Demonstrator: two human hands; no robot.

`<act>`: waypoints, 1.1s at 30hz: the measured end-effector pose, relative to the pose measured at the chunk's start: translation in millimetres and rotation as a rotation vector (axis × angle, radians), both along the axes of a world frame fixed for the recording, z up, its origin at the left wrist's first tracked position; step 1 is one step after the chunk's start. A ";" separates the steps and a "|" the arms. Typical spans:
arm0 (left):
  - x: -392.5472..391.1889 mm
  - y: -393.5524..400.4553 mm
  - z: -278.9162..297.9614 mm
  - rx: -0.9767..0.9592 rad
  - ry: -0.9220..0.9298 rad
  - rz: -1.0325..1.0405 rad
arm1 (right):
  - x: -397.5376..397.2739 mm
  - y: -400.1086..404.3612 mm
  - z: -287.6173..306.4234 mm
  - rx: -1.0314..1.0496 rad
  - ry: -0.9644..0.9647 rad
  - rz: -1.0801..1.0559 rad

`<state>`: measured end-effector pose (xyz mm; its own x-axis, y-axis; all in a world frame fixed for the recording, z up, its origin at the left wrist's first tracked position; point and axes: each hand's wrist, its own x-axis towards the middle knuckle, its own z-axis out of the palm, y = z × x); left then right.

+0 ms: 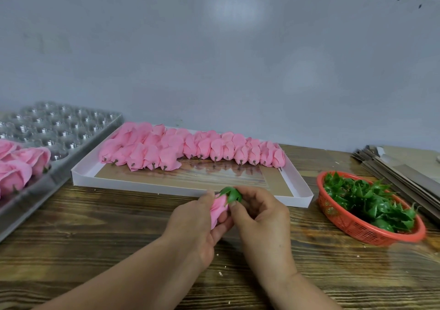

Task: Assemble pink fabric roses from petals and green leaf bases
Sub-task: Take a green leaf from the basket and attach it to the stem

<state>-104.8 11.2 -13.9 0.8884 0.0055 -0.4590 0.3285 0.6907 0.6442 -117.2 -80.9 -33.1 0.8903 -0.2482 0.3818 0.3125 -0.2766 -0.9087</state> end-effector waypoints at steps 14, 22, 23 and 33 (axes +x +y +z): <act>0.4 2.0 -1.4 -0.011 0.008 0.013 | -0.6 -1.0 2.3 0.003 -0.025 0.056; -1.4 3.5 -4.4 0.049 -0.078 0.021 | -2.5 -0.4 3.8 0.107 -0.002 0.146; -1.5 3.6 -4.1 0.069 -0.106 0.016 | -2.4 -1.1 4.9 0.122 -0.003 0.151; 4.8 9.7 -7.5 0.223 -0.200 0.021 | -0.1 -5.4 6.4 0.265 0.043 0.244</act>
<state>-100.0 20.9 -21.3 0.9598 0.1055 -0.2601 0.1671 0.5300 0.8314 -117.3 -86.2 -26.6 0.9495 -0.1118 0.2933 0.3000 0.0487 -0.9527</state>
